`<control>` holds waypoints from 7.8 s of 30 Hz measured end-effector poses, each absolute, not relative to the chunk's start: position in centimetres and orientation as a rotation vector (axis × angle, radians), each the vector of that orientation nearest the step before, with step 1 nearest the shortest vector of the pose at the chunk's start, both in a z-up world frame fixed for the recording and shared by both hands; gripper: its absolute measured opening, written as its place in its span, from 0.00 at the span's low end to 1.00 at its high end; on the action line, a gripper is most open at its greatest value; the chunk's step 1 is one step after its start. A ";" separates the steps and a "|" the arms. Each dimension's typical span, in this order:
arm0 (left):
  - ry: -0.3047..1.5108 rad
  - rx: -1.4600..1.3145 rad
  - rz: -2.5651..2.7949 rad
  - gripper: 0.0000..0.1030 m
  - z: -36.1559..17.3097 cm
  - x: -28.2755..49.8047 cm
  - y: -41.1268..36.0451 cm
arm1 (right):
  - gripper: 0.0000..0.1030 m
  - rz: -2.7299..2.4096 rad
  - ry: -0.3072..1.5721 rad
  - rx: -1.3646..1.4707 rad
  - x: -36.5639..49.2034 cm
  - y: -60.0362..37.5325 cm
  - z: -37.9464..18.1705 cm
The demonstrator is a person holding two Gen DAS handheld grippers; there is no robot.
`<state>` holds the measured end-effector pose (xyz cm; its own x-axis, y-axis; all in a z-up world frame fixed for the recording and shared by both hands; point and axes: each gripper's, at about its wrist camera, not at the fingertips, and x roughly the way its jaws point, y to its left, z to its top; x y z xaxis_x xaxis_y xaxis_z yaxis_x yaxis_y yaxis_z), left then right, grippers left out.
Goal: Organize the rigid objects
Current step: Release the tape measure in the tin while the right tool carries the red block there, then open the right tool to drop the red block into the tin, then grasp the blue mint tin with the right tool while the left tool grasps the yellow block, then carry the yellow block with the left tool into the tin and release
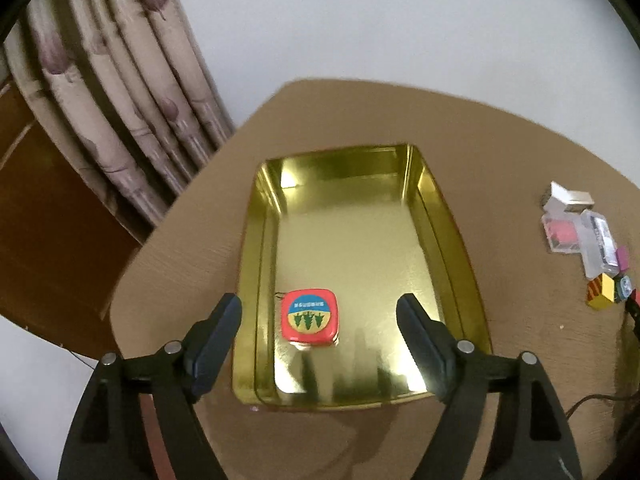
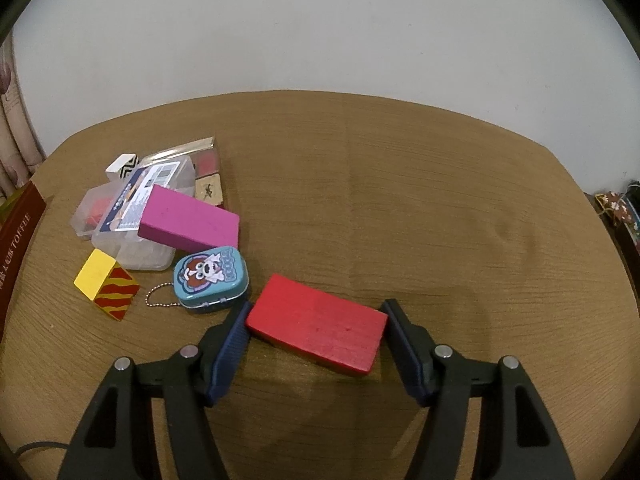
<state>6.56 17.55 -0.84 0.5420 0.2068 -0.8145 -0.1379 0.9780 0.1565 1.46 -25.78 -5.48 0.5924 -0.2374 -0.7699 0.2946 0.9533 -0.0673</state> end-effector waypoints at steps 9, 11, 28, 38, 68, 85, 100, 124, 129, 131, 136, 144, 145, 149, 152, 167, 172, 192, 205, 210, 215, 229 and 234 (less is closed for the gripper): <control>0.925 -0.051 0.320 0.77 -0.1 3.7 21.3 | 0.65 -0.211 0.824 0.019 1.0 -20.7 -0.5; 0.923 -0.075 0.348 0.77 0.0 3.2 22.5 | 0.65 -0.142 0.819 -0.024 1.6 -17.5 0.3; 0.874 -0.218 0.576 0.85 0.8 1.3 31.2 | 0.65 0.388 0.856 -0.316 5.8 10.3 1.5; 0.890 -0.301 0.590 0.85 0.2 1.1 32.9 | 0.65 0.376 0.966 -0.382 9.5 14.8 -3.0; 0.940 -0.381 0.596 0.85 -1.7 1.4 33.8 | 0.73 0.395 0.999 -0.380 10.7 15.0 -4.7; 0.945 -0.227 0.498 0.85 -1.6 2.3 29.3 | 0.73 0.091 0.902 -0.178 4.3 -7.7 -0.1; 0.904 -0.012 0.288 0.85 0.0 3.1 20.1 | 0.73 -0.055 0.947 -0.132 4.9 -21.4 -6.3; 1.075 0.162 -0.354 0.86 -6.5 7.3 -7.6 | 0.41 -0.065 0.878 -0.061 2.8 -24.6 -6.9; 1.069 0.159 -0.357 0.83 -6.9 8.8 -9.6 | 0.42 -0.069 0.878 -0.048 2.6 -24.6 -6.9; 1.082 0.145 -0.355 0.81 -7.1 9.5 -9.9 | 0.42 -0.065 0.880 -0.040 2.6 -24.6 -7.0; 1.130 0.086 -0.350 0.59 -8.0 11.1 -9.6 | 0.42 -0.063 0.881 -0.034 2.9 -25.2 -6.7; 1.151 0.075 -0.347 0.37 -8.9 11.9 -9.8 | 0.42 -0.064 0.881 -0.029 3.0 -25.1 -6.8; 1.149 0.078 -0.355 0.30 -8.9 12.0 -9.9 | 0.42 -0.065 0.881 -0.029 2.9 -25.1 -6.8; 1.149 0.085 -0.362 0.26 -9.3 12.9 -10.5 | 0.42 -0.067 0.882 -0.031 3.1 -25.0 -6.8; 1.154 0.061 -0.385 0.26 -9.2 13.0 -10.4 | 0.42 -0.069 0.883 -0.035 3.1 -25.0 -6.8; 1.095 0.123 -0.318 0.26 -5.9 10.3 -6.5 | 0.42 -0.070 0.883 -0.028 3.1 -24.9 -6.8; 1.056 0.120 -0.270 0.26 -3.9 10.1 -3.1 | 0.42 -0.071 0.883 -0.027 3.0 -24.9 -6.8; 1.080 -0.027 0.131 0.26 -2.3 15.0 18.2 | 0.42 -0.072 0.884 -0.032 3.1 -25.0 -6.8; 1.196 -0.081 0.198 0.26 -7.9 18.1 22.6 | 0.42 -0.071 0.884 -0.033 3.1 -25.0 -6.8; 1.202 -0.088 0.197 0.26 -8.3 18.1 23.1 | 0.42 -0.072 0.884 -0.034 3.1 -25.0 -6.8; 1.196 -0.092 0.199 0.27 -8.1 17.9 22.9 | 0.42 -0.072 0.884 -0.036 3.2 -25.0 -6.8; 1.068 -0.032 0.208 0.44 -4.3 12.9 20.7 | 0.42 -0.075 0.884 -0.037 3.2 -25.0 -6.7; 1.011 -0.013 0.186 0.60 -2.7 9.3 19.5 | 0.42 -0.075 0.885 -0.038 3.2 -25.0 -6.7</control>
<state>9.27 19.52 -2.72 0.5163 0.1488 -0.8434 -0.1606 0.9841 0.0754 3.24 -24.98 -6.74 0.6312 -0.0816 -0.7713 0.0499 0.9967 -0.0647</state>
